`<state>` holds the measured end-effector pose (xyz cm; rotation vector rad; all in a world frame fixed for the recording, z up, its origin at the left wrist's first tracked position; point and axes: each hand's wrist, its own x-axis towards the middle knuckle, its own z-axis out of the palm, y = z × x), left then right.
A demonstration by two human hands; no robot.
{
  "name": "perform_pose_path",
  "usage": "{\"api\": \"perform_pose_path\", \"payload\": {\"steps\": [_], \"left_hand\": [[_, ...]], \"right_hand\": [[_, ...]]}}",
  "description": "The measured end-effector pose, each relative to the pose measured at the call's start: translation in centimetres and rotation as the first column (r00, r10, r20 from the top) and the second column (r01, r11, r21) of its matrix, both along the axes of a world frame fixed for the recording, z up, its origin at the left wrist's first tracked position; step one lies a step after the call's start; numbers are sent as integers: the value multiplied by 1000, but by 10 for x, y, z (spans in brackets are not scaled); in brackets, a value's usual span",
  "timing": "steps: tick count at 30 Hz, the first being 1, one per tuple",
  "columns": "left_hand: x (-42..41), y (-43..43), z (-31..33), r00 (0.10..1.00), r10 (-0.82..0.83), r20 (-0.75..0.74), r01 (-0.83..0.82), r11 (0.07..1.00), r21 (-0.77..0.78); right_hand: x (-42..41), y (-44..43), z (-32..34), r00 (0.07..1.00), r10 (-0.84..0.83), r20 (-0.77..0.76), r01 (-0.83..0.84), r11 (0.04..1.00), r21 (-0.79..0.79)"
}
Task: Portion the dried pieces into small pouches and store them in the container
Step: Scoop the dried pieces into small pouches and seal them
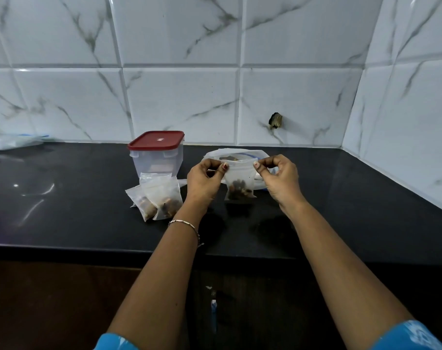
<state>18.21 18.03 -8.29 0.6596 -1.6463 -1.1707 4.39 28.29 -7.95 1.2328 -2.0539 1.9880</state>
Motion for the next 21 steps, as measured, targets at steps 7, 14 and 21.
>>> {"api": "perform_pose_path", "payload": {"steps": [7, 14, 21], "left_hand": [[3, 5, 1, 998, -63, -2, 63, 997, 33], [5, 3, -6, 1000, -25, -5, 25, 998, 54], [22, 30, -1, 990, -91, -107, 103, 988, 114]], "right_hand": [[0, 2, -1, 985, 143, 91, -142, 990, -21], [15, 8, -4, 896, 370, 243, -391, 920, 40], [26, 14, -8, 882, 413, 225, -444, 889, 109]]}}
